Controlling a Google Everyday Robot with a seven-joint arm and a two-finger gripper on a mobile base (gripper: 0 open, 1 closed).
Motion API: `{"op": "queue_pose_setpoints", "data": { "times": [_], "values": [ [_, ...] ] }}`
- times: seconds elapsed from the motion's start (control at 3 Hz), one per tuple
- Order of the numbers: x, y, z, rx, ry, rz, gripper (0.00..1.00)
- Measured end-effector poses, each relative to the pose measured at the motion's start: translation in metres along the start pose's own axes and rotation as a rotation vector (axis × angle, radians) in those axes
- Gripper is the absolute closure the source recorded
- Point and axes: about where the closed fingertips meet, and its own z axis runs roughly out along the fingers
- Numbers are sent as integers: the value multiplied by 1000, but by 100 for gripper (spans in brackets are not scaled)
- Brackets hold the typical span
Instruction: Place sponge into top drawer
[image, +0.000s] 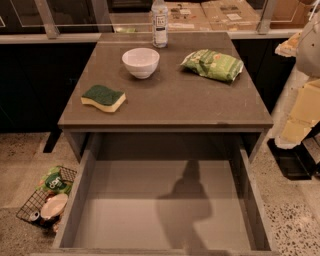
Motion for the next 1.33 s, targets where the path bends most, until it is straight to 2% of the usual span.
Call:
{"op": "queue_pose_setpoints", "data": {
  "times": [0.33,0.67,1.0,1.33],
  "values": [
    [0,0,0,0,0,0,0],
    [-7,-9,9,24,-58,8,0],
    [-19,-20,42,39,-217,26,0],
    [-63,-48,92,70,-526,44,0]
  ]
}}
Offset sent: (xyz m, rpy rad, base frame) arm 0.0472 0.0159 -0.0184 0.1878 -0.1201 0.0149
